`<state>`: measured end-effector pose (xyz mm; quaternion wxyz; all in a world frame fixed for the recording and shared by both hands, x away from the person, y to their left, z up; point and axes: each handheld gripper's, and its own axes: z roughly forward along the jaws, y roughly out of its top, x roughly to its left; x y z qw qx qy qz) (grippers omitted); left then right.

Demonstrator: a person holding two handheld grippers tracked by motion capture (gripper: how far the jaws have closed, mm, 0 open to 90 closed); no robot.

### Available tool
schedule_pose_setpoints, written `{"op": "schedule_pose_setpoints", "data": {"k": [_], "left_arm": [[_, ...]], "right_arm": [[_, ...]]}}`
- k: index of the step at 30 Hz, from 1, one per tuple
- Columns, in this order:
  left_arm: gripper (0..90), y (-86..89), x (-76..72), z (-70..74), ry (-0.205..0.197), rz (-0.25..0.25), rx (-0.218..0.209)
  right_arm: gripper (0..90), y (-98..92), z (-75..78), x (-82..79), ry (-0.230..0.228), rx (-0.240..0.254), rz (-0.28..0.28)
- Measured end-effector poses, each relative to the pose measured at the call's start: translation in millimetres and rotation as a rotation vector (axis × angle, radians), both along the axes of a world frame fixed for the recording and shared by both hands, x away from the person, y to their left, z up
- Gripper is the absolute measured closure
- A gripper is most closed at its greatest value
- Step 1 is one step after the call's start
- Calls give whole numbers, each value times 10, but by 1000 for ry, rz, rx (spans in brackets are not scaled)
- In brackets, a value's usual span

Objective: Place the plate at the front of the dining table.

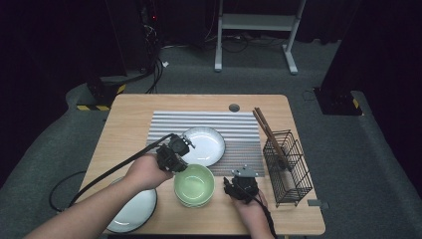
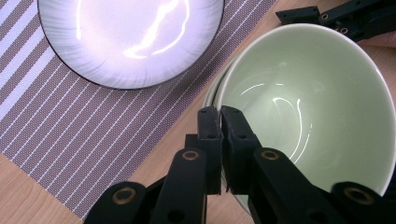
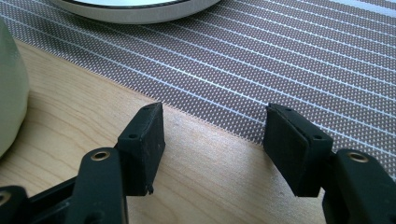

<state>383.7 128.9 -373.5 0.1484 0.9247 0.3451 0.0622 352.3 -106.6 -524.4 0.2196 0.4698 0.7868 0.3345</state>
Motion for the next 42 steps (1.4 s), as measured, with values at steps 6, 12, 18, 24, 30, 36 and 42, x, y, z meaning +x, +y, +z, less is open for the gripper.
{"op": "schedule_pose_setpoints", "data": {"k": [6,12,18,24,30,36,42], "left_arm": [[738,-9,29,-22,6,22,9],[597,-76,30,-126,45,36,71],[479,-88,27,-169,55,52,96],[596,-98,1,-167,87,26,72],[679,-74,16,-162,93,22,70],[721,-86,13,-151,75,19,80],[806,-97,-14,-171,29,19,106]], "right_arm": [[383,0,0,0,0,0,0],[383,0,0,0,0,0,0],[383,0,0,0,0,0,1],[383,0,0,0,0,-1,1],[383,0,0,0,0,-1,1],[383,0,0,0,0,-1,1],[383,0,0,1,0,-1,3]]}}
